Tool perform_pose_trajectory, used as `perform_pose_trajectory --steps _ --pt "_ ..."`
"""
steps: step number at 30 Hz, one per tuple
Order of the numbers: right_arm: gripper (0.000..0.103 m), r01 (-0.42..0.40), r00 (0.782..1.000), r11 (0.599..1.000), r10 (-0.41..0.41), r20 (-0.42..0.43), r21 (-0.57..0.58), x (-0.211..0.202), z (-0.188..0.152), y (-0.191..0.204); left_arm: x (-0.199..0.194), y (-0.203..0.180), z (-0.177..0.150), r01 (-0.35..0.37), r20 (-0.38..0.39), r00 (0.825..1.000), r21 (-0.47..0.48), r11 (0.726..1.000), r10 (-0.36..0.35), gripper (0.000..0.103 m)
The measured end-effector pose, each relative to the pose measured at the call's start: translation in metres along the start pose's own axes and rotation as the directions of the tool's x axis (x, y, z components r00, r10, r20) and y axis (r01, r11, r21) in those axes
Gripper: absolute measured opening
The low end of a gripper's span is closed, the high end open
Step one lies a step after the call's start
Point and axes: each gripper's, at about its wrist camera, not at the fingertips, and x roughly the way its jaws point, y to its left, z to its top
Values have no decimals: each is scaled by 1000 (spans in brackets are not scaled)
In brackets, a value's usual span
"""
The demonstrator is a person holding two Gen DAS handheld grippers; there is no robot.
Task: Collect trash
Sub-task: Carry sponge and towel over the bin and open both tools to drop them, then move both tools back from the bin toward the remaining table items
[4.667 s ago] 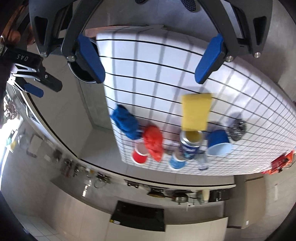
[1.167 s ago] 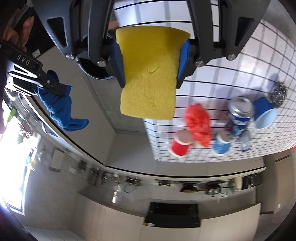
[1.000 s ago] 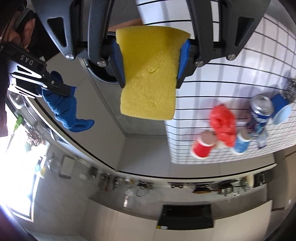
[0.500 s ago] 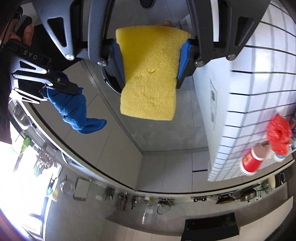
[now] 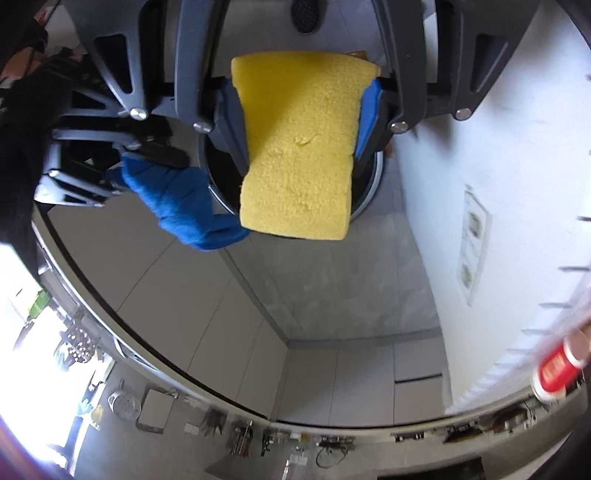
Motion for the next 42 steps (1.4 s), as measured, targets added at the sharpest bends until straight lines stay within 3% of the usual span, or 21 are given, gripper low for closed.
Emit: perform_pose_trajectory --steps 1,2,3,4,7,11,21,42 --pt "37 -5 1000 1000 5 -7 -15 7 -1 -1 8 3 -1 9 -7 1000 -21 1000 -9 64" --pt "65 -9 1000 999 9 -12 -43 19 -4 -3 17 7 -2 -6 -21 1000 -43 999 5 83" --pt "86 6 1000 998 -8 -24 -64 33 -7 -6 29 15 -6 -35 -43 999 -81 996 32 90" --pt "103 52 997 996 -56 -57 -75 49 -12 -10 36 20 -10 -53 -58 997 -105 993 47 90" --pt "103 75 990 996 -81 -118 -54 76 -22 -25 48 29 -23 -112 -107 989 -138 984 98 90" --pt "103 108 989 994 -104 -109 27 76 -23 -37 49 24 -36 -151 -125 983 -119 981 136 90" --pt "103 127 988 990 -119 -101 69 73 -14 -26 36 15 -41 -161 -129 981 -99 982 147 90" --pt "103 191 980 976 -196 38 106 -18 4 7 -48 13 -18 -130 -3 991 -65 989 130 90"
